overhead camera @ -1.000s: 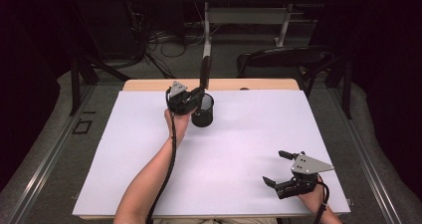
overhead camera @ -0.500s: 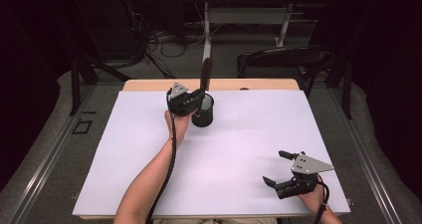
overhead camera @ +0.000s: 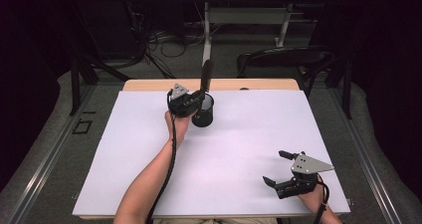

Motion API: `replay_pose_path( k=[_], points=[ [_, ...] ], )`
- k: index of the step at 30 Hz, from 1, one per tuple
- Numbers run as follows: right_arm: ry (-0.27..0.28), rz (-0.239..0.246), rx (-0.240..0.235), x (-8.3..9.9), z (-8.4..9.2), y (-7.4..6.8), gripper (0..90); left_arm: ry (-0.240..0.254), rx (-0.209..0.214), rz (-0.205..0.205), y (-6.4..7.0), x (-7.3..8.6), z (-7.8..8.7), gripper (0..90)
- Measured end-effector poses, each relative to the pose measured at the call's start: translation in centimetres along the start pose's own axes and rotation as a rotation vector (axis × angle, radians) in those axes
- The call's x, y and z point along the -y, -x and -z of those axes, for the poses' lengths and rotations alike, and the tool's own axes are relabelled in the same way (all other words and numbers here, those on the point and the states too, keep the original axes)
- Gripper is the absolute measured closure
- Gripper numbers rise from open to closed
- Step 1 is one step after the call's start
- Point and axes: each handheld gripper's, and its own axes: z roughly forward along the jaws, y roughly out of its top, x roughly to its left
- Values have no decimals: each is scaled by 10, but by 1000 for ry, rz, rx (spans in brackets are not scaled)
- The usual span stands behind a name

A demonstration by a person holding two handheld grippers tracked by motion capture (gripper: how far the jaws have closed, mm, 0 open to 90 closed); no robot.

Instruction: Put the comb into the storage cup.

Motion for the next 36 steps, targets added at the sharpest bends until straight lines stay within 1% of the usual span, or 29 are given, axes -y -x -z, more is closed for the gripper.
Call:
replay_pose_path(
  k=[4,7,11,20,25,32,35,36],
  points=[
    [1,2,0,0,0,0,1,-4,-4,-8,0,1,0,721],
    [1,1,0,0,0,0,1,-11,0,-16,0,2,0,721],
    [0,1,0,0,0,0,1,-13,-15,-27,2,2,0,721],
    [1,2,1,0,0,0,1,-24,-32,-50,3,3,-1,720],
    [0,2,1,0,0,0,1,-28,-30,-50,4,4,-1,720],
    [-1,2,-3,0,0,0,2,-30,-41,-60,5,6,0,718],
    [-2,4,-1,0,0,0,2,-34,-37,-67,5,8,0,713],
    [-2,3,-2,0,0,0,2,-22,-22,-69,5,8,1,707]
  ],
)
